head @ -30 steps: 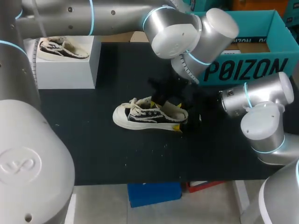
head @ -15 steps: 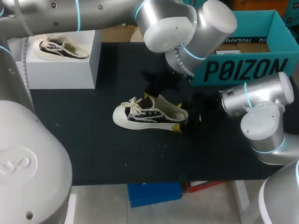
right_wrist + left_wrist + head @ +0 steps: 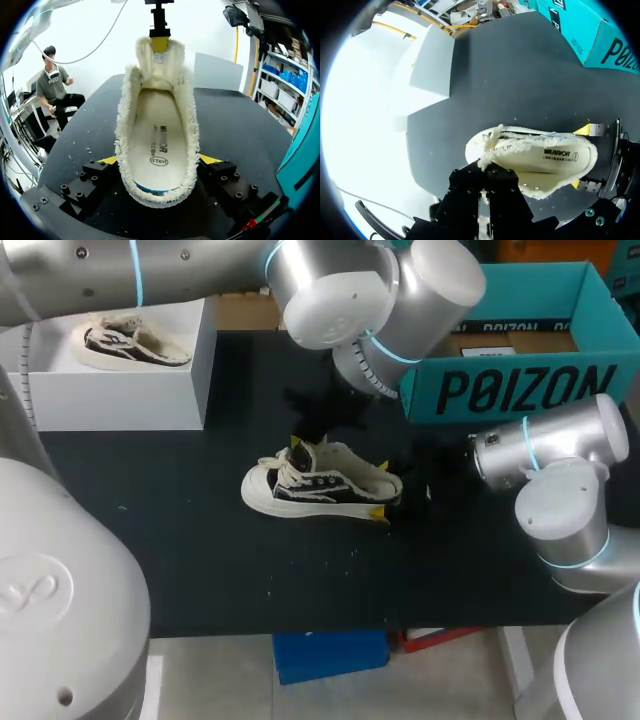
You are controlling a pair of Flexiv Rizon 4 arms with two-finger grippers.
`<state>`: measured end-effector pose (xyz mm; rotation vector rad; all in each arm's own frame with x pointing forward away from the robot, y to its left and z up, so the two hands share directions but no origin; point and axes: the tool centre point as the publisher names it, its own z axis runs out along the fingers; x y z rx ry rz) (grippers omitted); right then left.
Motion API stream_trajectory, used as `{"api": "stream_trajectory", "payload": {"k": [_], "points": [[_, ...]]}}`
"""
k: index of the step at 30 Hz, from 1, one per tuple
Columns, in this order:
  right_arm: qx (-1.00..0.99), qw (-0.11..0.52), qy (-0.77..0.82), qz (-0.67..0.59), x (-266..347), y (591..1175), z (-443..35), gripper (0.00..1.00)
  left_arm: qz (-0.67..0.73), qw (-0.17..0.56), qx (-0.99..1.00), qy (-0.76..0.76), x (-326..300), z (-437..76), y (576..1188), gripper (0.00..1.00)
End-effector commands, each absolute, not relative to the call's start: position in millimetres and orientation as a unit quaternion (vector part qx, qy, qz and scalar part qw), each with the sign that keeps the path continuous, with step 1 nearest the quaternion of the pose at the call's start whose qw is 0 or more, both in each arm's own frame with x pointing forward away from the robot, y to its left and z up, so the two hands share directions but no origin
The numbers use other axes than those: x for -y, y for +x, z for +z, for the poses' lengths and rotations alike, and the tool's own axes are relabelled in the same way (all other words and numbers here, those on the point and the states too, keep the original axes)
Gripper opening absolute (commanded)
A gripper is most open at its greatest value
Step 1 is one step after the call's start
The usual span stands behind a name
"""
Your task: Take the shoe out of the shoebox, open the shoe tongue, remove and reinsert the insole, then place the shoe into the shoebox
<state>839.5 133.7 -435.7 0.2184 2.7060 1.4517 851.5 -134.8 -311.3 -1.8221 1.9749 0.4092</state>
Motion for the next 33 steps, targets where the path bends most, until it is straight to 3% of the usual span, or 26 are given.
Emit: {"api": "stream_trajectory", "payload": {"k": [1,33], "points": [[-0.879,0.032,0.072,0.471,-135.3,840.5,-438.6,0.00,0.141,0.209,-0.708,-0.660,120.0,-308.6,847.6,0.00],[-0.879,0.032,0.072,0.471,-135.3,840.5,-438.6,0.00,0.146,0.190,-0.680,-0.693,71.9,-321.6,837.0,0.00]]}}
